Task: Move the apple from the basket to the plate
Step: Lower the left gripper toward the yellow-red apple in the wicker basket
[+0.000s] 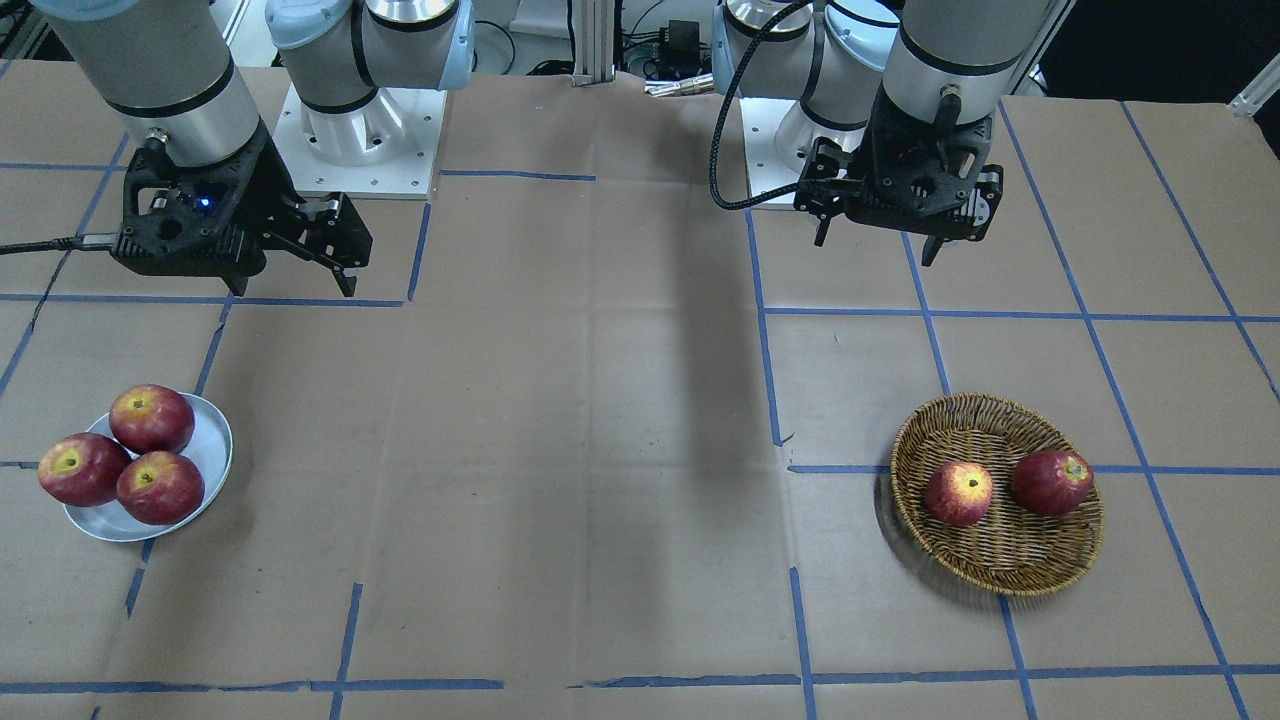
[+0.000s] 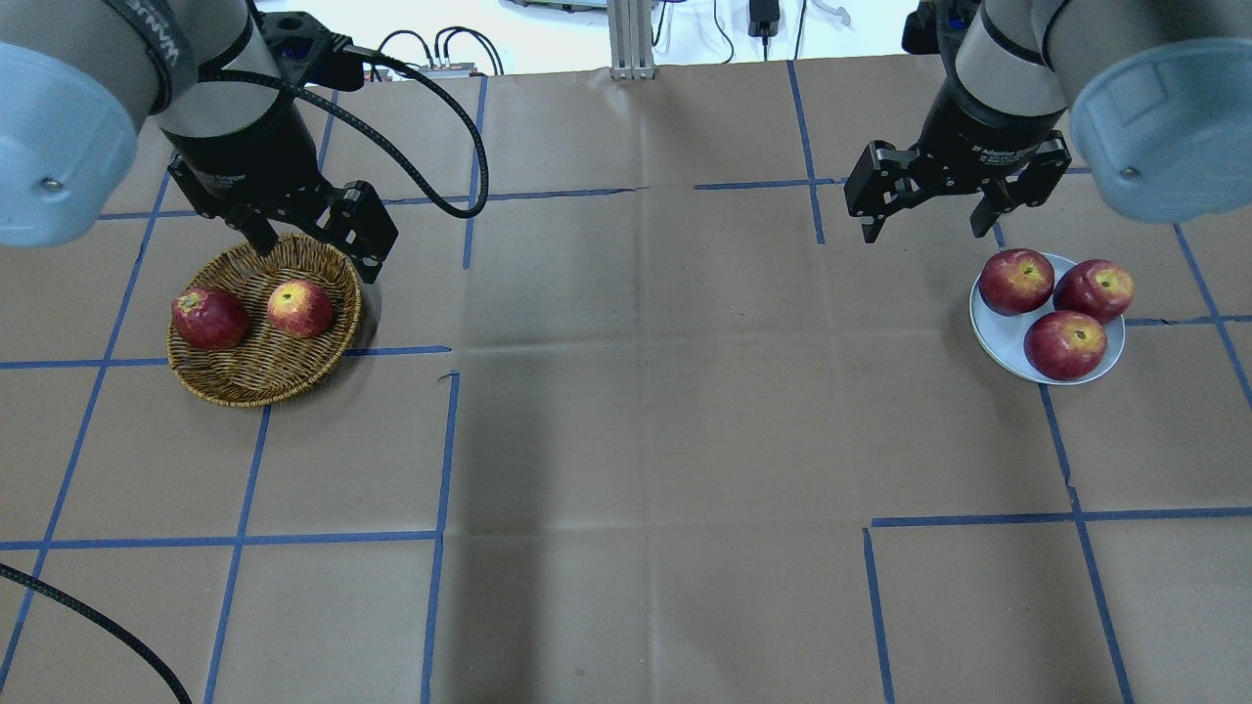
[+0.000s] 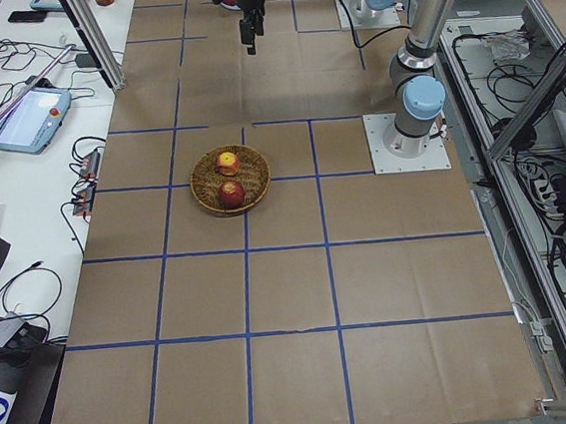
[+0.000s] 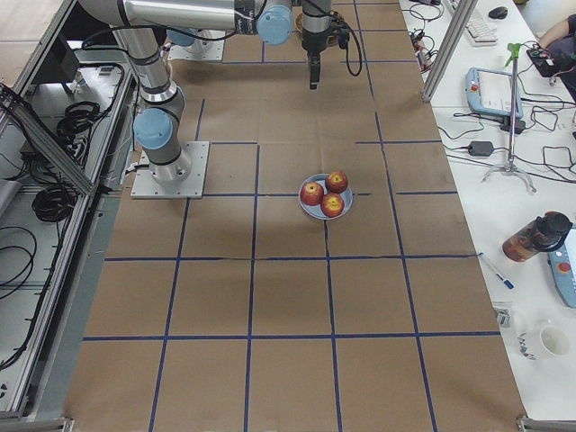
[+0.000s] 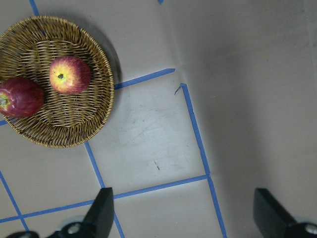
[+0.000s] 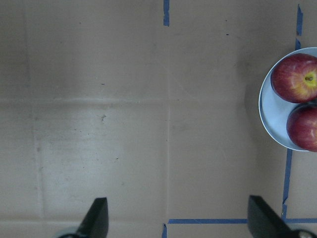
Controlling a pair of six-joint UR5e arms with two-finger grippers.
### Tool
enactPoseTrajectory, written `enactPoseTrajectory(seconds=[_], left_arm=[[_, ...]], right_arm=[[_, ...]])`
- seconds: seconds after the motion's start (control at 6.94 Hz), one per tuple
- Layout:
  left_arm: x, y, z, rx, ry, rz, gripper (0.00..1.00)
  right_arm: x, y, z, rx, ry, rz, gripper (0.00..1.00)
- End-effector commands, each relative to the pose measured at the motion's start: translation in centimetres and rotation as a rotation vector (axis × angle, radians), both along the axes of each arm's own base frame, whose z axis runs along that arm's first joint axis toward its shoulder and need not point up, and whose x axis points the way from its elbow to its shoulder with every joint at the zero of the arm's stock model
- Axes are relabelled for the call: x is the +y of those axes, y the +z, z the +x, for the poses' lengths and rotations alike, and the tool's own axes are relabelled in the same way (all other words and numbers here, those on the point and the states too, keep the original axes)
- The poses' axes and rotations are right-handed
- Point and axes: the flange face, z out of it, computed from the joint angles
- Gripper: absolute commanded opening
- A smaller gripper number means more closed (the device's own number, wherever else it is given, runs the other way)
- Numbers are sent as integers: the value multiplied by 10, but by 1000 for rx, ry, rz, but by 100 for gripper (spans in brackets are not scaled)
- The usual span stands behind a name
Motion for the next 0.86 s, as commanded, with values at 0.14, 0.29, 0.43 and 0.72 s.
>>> enactPoseTrajectory(seconds=[0.14, 0.29, 0.43, 0.72], left_arm=[[0, 6, 0, 0, -2, -12, 99], [1, 6, 0, -2, 0, -10, 99], [0, 5, 0, -2, 0, -10, 99], [0, 4, 0, -2, 0, -9, 99]], right_arm=[[0, 0, 0, 0, 0, 2, 100], [0, 0, 0, 0, 0, 0, 100], [0, 0, 0, 0, 0, 0, 100], [0, 0, 0, 0, 0, 0, 100]])
